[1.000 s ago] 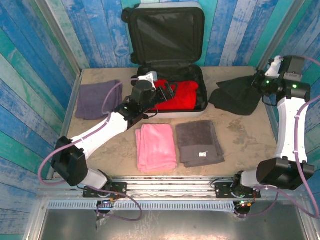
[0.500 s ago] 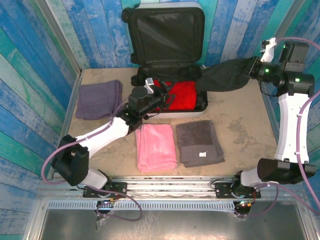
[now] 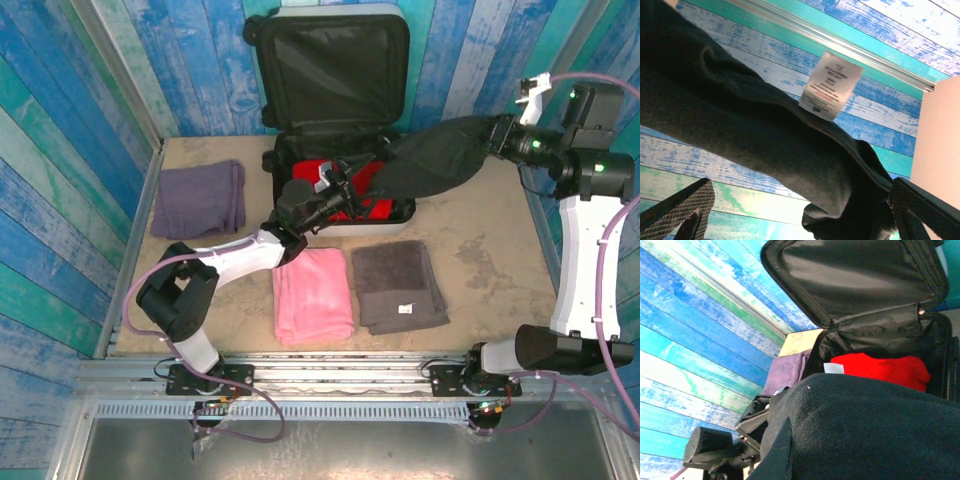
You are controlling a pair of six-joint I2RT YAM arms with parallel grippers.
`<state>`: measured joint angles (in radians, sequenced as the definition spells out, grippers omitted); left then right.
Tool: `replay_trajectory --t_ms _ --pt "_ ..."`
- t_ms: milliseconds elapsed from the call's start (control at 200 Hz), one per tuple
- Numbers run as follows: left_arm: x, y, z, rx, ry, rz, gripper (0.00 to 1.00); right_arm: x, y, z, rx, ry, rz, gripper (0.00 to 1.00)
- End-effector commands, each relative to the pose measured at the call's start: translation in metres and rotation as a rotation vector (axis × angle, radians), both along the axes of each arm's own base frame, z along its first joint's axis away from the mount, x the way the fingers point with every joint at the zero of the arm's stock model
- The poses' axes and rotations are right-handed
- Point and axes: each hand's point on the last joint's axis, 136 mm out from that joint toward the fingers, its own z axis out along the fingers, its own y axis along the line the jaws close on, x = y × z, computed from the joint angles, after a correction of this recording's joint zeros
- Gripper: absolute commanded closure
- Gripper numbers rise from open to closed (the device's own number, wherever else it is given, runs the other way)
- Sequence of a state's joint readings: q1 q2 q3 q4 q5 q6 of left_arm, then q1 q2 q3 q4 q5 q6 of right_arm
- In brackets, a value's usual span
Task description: Pack the luggage
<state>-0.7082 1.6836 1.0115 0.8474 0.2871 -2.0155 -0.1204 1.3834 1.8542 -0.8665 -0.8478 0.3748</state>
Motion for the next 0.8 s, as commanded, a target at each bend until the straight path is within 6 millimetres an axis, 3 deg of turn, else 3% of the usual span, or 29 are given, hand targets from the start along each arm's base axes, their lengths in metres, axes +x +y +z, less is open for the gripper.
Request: replay_trajectory --t_ms 0,335,566,796 --pt "0.004 -0.003 -0.011 -0.057 0.046 -0.003 0.07 -0.015 0.013 0.031 0.025 -0.101 0.065 1.00" --pt "0.019 -0.005 -0.049 -0.071 0.131 0.038 0.07 -0.029 0.024 0.036 0.032 -0.114 0.125 1.00" --pt "0.025 -0.005 -0.082 -0.081 0.166 0.055 0.07 -0.037 0.033 0.028 0.033 -0.092 0.180 1.00" --pt "0.037 0.003 -0.085 -0.044 0.139 0.089 0.07 -0.041 0.037 0.016 0.011 -0.060 0.205 1.00"
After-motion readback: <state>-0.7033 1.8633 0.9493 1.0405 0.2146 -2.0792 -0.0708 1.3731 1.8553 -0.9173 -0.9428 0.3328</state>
